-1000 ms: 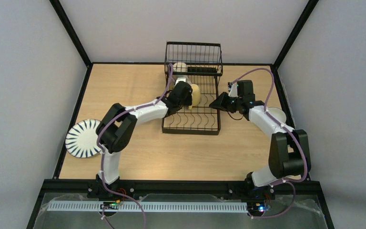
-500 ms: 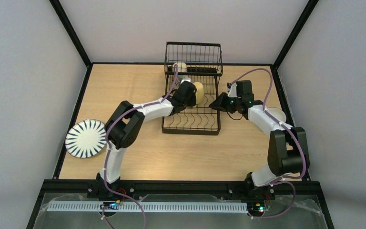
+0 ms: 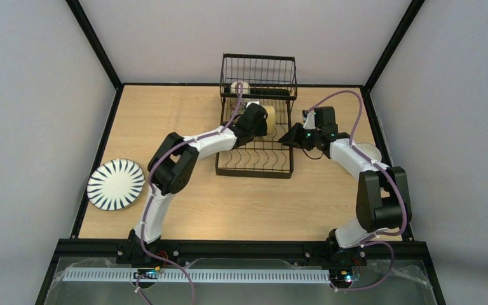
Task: Load the mixed dishes into the dish rack
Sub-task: Move the cup from the dish rack, then adjust the cup in the dish rack.
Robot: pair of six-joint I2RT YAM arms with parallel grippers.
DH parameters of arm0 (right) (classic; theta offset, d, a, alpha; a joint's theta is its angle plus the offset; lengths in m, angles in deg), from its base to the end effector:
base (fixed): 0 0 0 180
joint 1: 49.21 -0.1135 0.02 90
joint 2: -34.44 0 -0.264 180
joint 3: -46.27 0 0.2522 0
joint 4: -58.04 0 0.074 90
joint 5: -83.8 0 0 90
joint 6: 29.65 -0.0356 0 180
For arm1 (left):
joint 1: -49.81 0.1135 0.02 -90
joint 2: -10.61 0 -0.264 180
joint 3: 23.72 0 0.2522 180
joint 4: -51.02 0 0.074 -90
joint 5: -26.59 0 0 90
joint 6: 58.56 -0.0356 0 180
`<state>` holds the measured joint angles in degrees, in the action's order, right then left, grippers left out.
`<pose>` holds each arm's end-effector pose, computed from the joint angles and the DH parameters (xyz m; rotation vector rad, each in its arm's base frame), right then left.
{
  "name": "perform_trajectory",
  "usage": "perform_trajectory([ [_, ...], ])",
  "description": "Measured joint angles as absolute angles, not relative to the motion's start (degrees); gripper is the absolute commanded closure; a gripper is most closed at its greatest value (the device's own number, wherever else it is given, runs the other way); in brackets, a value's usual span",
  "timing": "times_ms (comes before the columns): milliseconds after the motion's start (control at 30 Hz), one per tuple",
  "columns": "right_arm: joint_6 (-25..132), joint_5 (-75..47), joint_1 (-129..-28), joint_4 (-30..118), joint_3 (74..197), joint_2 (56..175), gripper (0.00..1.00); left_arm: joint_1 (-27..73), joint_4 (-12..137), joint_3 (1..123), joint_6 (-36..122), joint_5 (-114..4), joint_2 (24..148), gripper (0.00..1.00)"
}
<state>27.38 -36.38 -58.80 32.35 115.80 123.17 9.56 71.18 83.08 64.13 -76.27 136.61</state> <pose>0.3190 0.0720 0.2206 0.2247 2.4227 0.9720 0.3847 -0.3153 0.1752 0.0289 2.2734 -0.4327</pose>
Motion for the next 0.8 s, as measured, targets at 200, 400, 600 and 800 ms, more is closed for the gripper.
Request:
perform_trajectory([
  [200,27.40,-35.92,-58.80,32.35,115.80,123.78,0.55,9.56,71.40,86.22,64.57,-75.86,138.81,0.66],
  [400,28.05,-35.05,-58.80,32.35,115.82,123.80,0.56,9.56,70.96,88.13,65.09,-75.35,140.58,0.67],
  [600,29.93,-33.65,-58.97,32.35,115.82,123.80,0.59,9.43,70.37,87.89,65.29,-74.68,140.67,0.67],
  [800,33.63,-27.99,-61.77,31.57,117.55,124.02,0.59,9.12,69.43,81.48,65.07,-74.09,137.59,0.64],
])
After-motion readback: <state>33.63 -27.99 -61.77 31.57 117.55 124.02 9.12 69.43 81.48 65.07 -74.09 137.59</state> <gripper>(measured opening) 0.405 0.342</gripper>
